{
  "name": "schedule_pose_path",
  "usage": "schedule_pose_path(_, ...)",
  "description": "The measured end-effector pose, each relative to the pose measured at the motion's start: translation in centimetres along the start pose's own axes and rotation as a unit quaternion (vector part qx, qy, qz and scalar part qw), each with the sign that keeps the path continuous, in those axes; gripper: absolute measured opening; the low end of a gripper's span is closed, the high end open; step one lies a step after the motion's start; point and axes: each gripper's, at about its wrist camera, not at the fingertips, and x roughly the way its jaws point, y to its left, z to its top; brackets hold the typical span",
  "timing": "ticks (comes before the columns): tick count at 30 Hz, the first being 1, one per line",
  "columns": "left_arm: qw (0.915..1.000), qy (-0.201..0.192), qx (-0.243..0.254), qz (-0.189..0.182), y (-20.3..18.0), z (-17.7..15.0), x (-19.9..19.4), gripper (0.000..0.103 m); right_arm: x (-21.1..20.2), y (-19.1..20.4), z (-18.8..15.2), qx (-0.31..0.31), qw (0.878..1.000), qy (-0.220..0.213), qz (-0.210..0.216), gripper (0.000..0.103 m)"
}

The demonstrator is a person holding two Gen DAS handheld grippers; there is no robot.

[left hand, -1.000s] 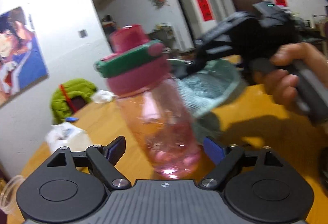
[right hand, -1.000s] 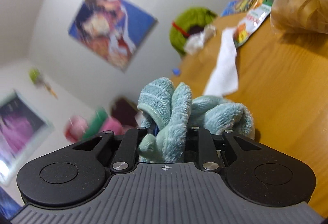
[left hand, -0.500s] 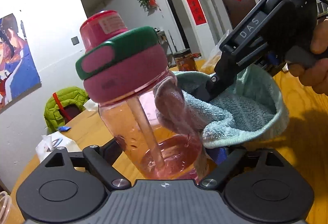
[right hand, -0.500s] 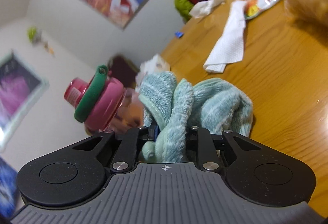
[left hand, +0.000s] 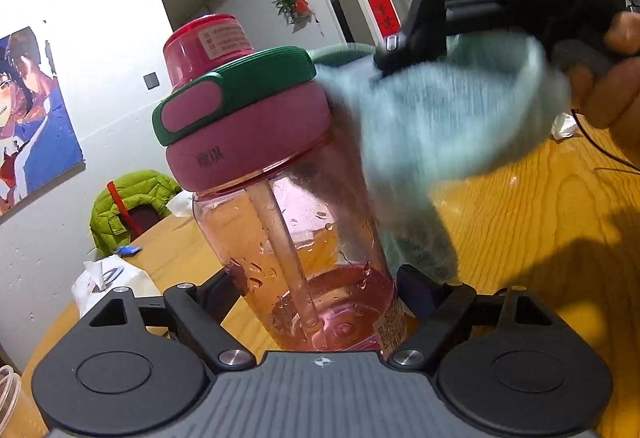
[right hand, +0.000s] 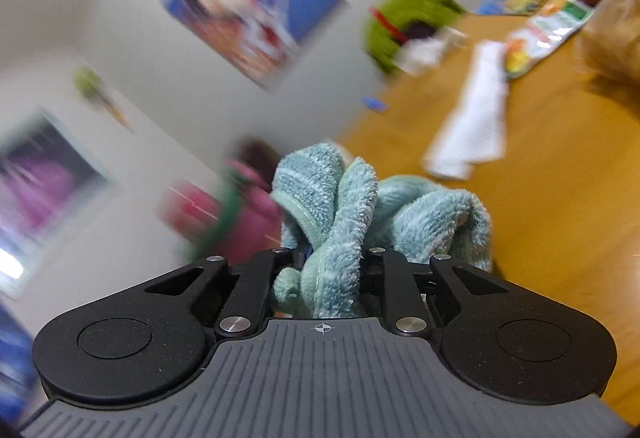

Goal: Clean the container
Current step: 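Hold the bottle with the left tool while the right tool wipes near the lid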

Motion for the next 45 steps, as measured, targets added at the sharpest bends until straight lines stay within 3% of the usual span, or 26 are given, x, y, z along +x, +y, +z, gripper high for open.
schedule_pose_path(1, 1.0000, 0.000, 0.000, 0.001, 0.0, 0.0, 0.0, 0.083, -0.1, -0.4, 0.1, 0.019, 1.000, 0.000, 0.017, 0.020)
schedule_pose_path(3, 1.0000, 0.001, 0.000, 0.003, 0.2, 0.1, 0.1, 0.083, 0.5, -1.1, -0.1, 0.038, 0.999, 0.019, 0.000, 0.020)
schedule_pose_path(8, 1.0000, 0.002, 0.001, 0.002, 1.5, 0.1, 1.2, 0.083, 3.0, -2.6, -1.2, 0.019, 0.988, 0.078, -0.132, 0.020)
schedule_pose_path(10, 1.0000, 0.003, -0.001, 0.002, 2.9, 0.3, 2.6, 0.083, 3.5, -2.7, -1.5, 0.000, 0.984, 0.086, -0.153, 0.020)
schedule_pose_path(12, 1.0000, 0.004, 0.001, 0.005, 1.2, 0.3, 1.7, 0.083, 3.4, -2.3, -1.7, -0.016, 0.983, 0.084, -0.163, 0.021)
schedule_pose_path(14, 1.0000, 0.004, 0.001, 0.005, 1.1, 0.4, 1.8, 0.083, 2.6, -1.6, -1.5, -0.022, 0.987, 0.064, -0.147, 0.021)
schedule_pose_path(17, 1.0000, 0.004, 0.003, 0.003, 1.2, 0.4, 2.2, 0.083, 0.0, -0.9, -0.5, 0.002, 0.999, 0.013, -0.041, 0.021)
schedule_pose_path(19, 1.0000, 0.003, 0.004, 0.002, 1.2, 0.3, 2.3, 0.083, -0.9, -0.9, -0.3, 0.018, 1.000, 0.005, -0.001, 0.021)
schedule_pose_path(21, 1.0000, 0.003, 0.005, 0.003, 1.4, 0.4, 2.7, 0.083, -0.5, -1.1, -0.5, 0.013, 0.999, 0.016, -0.025, 0.021)
schedule_pose_path(25, 0.9999, 0.003, 0.008, 0.006, 1.2, 0.3, 2.8, 0.084, 1.8, -2.7, -1.5, 0.002, 0.986, 0.081, -0.143, 0.021)
schedule_pose_path(28, 1.0000, 0.006, 0.005, 0.003, 1.2, 0.2, 2.6, 0.085, 2.2, -2.4, -2.0, -0.026, 0.981, 0.085, -0.170, 0.021)
schedule_pose_path(34, 0.9983, 0.042, 0.013, 0.039, 0.5, 0.3, 0.8, 0.094, 1.4, -1.5, -1.8, -0.045, 0.987, 0.033, -0.151, 0.022)
schedule_pose_path(39, 0.9992, 0.034, 0.017, 0.012, -0.4, 0.6, -0.9, 0.089, 0.7, -1.5, -1.2, -0.016, 0.995, -0.024, -0.100, 0.022)
schedule_pose_path(42, 0.9990, 0.028, 0.029, 0.020, -1.3, 0.4, -0.6, 0.087, 0.9, -2.0, -1.0, 0.019, 0.997, -0.018, -0.066, 0.022)
schedule_pose_path(45, 0.9988, 0.021, 0.032, 0.032, -0.9, 0.2, 1.0, 0.088, 1.4, -2.0, -1.0, 0.024, 0.997, -0.001, -0.076, 0.023)
